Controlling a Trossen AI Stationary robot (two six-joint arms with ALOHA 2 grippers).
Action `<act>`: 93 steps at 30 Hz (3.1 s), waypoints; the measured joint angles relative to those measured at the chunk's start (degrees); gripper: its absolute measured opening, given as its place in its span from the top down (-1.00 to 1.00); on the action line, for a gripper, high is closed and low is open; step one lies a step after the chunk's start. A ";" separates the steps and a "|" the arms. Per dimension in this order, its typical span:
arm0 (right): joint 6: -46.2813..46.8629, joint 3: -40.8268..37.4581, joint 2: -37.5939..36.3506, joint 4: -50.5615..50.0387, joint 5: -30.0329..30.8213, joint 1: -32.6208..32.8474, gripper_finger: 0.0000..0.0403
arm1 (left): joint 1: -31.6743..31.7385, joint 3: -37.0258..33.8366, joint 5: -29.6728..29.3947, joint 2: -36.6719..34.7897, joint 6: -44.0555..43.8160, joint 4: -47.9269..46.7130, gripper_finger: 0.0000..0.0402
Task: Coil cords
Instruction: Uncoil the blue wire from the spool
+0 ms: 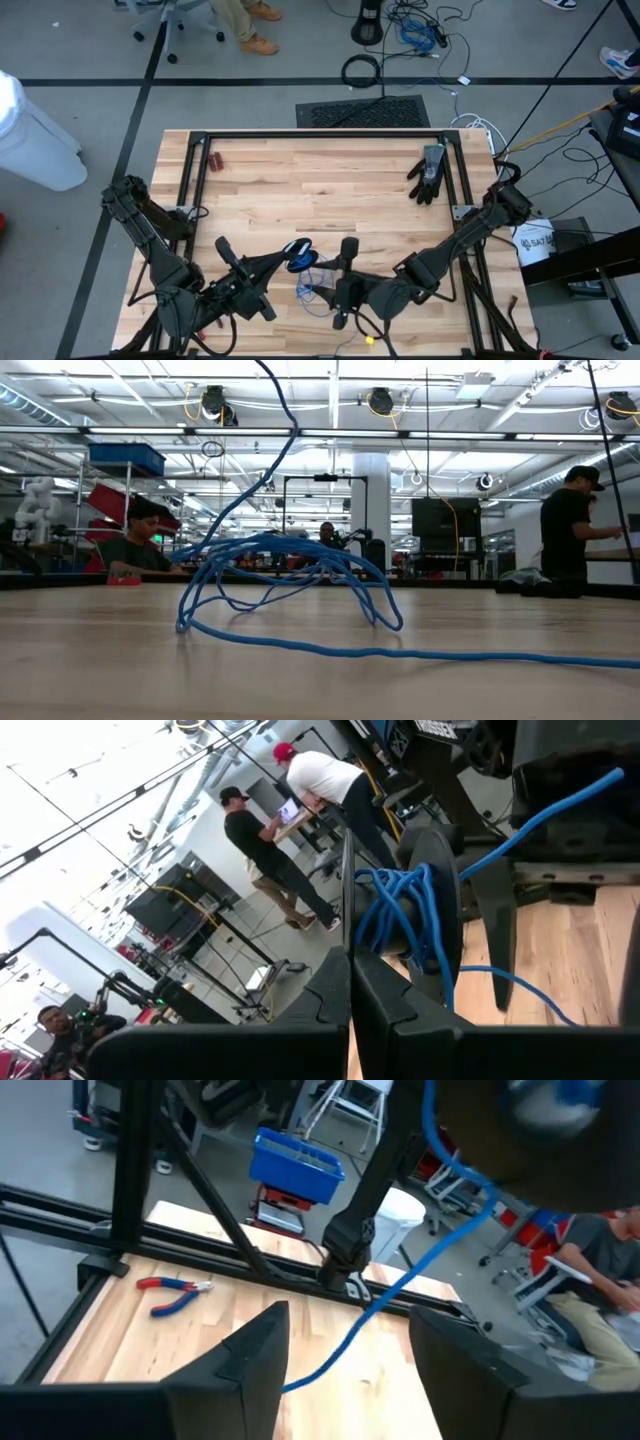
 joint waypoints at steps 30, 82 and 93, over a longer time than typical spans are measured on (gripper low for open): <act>-10.25 0.15 -0.01 10.88 -2.02 5.83 1.00 | 1.13 -0.04 -0.01 0.00 -0.54 -1.47 1.00; 18.23 5.57 0.70 -39.16 1.15 -5.09 1.00 | -1.62 -0.07 6.14 -0.02 -1.13 -1.18 1.00; 11.79 5.55 3.60 -31.00 -1.89 -6.48 0.86 | 0.76 -0.04 5.83 -0.02 -1.45 -1.30 1.00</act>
